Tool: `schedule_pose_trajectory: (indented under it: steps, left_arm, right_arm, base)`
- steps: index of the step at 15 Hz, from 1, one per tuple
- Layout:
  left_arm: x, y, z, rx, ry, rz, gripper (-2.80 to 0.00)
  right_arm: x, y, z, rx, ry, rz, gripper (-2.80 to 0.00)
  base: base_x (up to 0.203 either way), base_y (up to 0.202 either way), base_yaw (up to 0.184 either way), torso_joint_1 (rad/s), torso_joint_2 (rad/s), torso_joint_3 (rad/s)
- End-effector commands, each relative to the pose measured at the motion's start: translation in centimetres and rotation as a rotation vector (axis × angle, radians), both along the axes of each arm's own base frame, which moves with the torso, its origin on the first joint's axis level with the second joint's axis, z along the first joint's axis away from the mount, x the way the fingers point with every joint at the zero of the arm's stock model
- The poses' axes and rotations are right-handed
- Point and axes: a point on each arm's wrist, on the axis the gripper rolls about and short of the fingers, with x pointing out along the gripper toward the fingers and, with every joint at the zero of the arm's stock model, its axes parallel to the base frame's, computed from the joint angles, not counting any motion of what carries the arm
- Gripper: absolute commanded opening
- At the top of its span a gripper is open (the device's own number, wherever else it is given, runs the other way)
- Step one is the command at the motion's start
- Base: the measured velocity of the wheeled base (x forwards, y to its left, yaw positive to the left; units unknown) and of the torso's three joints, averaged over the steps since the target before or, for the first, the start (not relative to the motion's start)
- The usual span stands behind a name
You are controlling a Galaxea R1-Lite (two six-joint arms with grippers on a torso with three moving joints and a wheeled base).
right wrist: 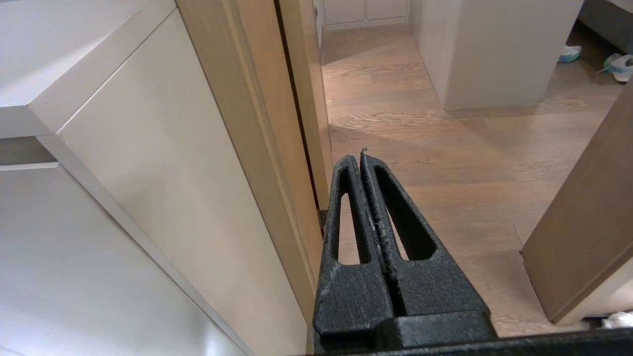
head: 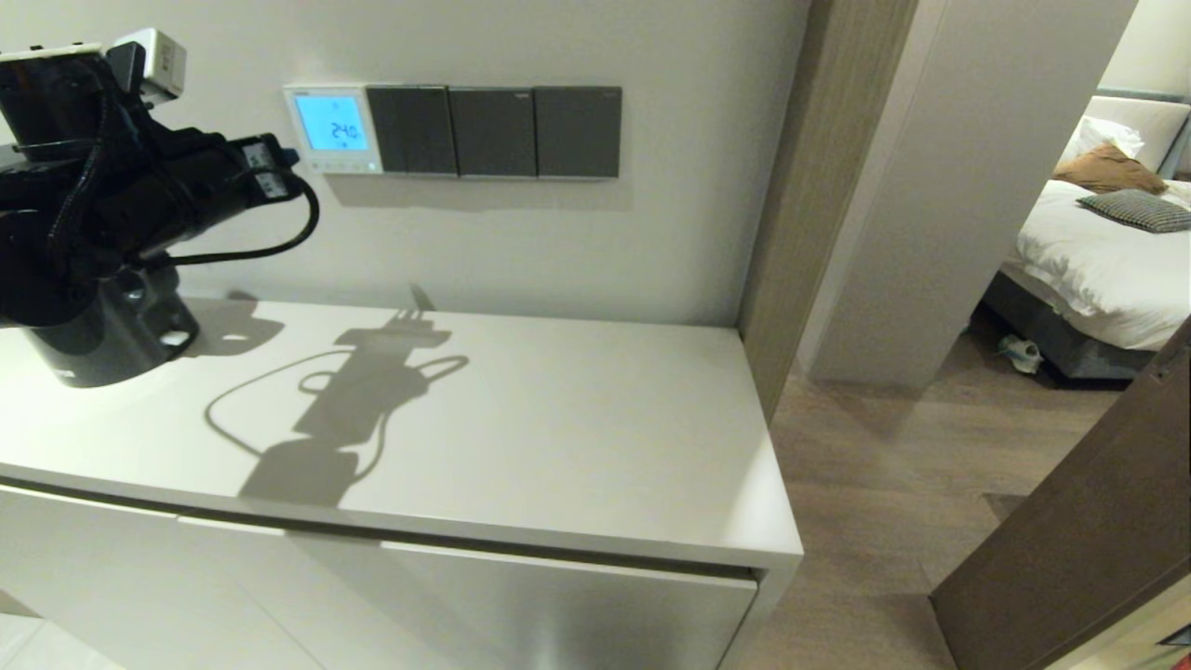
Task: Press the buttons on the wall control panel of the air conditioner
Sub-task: Press the temperature increase button
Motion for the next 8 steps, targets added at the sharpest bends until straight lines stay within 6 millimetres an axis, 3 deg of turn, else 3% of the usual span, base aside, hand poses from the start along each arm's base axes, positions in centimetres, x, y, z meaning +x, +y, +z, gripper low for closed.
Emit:
schedule_pose_trajectory:
  steps: [1, 8]
  left_arm:
    - [-0.1, 0.1, 0.2, -0.001, -0.007, 0.000, -2.80]
    - [1.3, 0.1, -0.5, 0.001, 0.011, 0.002, -2.80]
  right_arm:
    - [0.0, 0.0, 0.0, 0.000, 0.003, 0.001, -2.80]
    - [0.0, 0.0, 0.0, 0.000, 0.003, 0.001, -2.80]
  base:
    - [0.000, 0.000, 0.000, 0.000, 0.00, 0.000]
    - [0.000, 0.000, 0.000, 0.000, 0.00, 0.000]
